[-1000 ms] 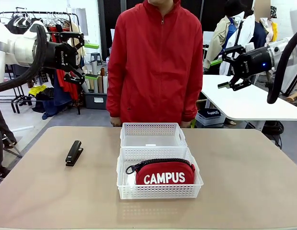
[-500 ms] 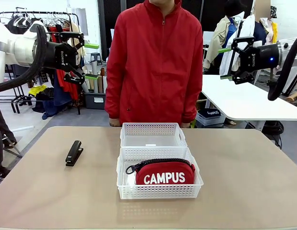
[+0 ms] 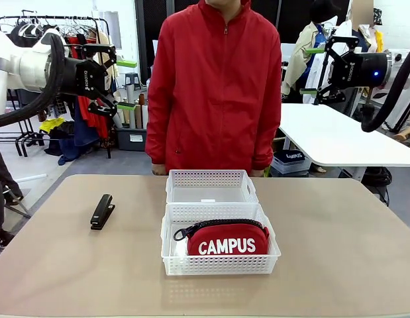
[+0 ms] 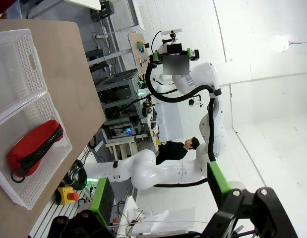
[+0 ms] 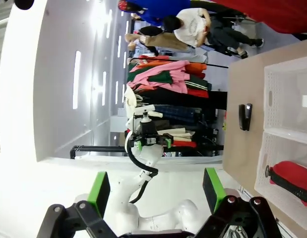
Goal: Distribute items into two baskets.
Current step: Pick up the Stapler that the person points to.
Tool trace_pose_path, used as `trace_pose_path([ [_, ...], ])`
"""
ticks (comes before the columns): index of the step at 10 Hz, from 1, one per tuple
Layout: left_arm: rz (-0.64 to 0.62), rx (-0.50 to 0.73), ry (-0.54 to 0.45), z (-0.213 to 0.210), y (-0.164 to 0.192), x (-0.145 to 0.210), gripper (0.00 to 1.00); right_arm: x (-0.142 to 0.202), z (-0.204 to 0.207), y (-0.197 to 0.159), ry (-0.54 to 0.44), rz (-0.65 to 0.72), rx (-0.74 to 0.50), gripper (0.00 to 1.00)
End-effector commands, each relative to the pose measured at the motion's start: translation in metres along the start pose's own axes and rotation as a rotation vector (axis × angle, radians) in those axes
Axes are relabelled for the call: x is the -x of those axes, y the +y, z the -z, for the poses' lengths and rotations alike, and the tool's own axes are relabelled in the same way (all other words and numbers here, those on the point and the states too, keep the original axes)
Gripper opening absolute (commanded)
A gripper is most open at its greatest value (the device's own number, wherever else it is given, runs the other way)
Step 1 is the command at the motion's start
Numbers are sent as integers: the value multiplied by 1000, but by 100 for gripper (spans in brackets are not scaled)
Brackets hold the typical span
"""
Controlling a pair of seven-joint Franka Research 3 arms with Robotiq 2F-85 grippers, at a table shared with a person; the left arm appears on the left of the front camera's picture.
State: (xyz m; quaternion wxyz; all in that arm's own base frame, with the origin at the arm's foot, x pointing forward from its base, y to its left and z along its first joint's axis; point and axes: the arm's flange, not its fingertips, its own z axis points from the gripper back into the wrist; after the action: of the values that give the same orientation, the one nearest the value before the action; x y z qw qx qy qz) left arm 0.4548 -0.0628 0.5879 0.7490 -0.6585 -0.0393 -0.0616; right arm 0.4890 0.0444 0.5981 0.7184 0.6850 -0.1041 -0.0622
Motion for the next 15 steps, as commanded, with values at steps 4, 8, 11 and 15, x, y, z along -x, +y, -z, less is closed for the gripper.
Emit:
trace_pose_path([
  [4, -3, 4, 0, -1, -2, 0, 100, -7, 12, -14, 102, -64, -63, 100],
  [8, -3, 4, 0, -1, -2, 0, 100, -2, 13, -20, 94, -41, -45, 100],
  [11, -3, 4, 0, -1, -2, 0, 100, -2, 13, -20, 94, -41, -45, 100],
  [15, -3, 4, 0, -1, -2, 0, 100, -2, 13, -20, 94, -41, -45, 100],
])
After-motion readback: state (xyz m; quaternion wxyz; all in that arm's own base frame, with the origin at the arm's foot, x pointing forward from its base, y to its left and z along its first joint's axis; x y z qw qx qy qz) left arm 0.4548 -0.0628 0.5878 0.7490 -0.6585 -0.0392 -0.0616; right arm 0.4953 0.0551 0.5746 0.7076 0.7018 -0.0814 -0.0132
